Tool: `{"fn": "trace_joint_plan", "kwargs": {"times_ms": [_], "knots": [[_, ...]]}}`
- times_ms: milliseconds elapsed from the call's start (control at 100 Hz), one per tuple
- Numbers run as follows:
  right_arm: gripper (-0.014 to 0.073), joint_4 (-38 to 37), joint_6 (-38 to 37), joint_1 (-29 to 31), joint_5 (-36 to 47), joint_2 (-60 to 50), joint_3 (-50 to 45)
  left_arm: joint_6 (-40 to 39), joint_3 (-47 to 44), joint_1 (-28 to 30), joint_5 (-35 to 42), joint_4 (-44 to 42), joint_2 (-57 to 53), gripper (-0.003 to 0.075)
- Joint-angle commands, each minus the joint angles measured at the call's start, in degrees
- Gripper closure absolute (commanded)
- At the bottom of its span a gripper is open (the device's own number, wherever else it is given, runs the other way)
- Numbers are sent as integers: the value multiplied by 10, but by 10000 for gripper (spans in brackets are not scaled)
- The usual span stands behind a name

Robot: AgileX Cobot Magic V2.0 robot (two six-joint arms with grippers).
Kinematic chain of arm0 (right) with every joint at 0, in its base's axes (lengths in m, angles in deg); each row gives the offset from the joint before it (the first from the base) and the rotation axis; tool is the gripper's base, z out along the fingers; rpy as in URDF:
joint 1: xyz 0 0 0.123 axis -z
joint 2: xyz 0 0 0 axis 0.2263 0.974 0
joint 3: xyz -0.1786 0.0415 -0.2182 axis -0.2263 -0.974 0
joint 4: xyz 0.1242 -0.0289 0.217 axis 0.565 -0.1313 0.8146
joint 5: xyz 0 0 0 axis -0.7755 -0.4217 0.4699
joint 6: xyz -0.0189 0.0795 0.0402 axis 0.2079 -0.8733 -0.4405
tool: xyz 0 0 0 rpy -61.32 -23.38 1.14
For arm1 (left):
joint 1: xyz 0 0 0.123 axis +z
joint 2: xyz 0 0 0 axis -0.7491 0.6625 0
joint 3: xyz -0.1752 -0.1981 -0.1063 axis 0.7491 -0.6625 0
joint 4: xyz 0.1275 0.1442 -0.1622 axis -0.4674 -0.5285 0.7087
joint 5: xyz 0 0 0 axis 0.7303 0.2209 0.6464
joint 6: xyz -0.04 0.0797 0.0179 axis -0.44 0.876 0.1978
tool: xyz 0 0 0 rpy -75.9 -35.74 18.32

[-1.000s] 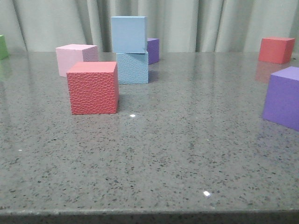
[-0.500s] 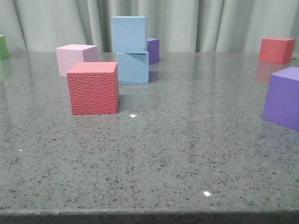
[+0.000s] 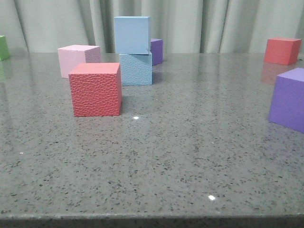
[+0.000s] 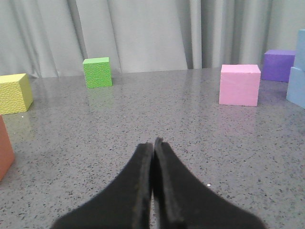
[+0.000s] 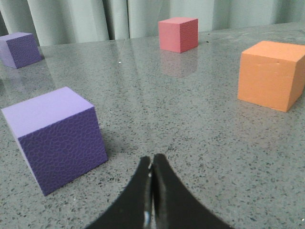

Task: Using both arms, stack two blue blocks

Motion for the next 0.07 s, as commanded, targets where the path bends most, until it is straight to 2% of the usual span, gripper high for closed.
{"fn": "trace_joint_plan", "kwargs": {"times_ms": [0, 60], "knots": [[700, -1, 5, 4, 41, -12, 10, -4, -1, 0, 47, 6, -19, 738], [700, -1, 5, 4, 41, -12, 10, -4, -1, 0, 47, 6, -19, 738]]}}
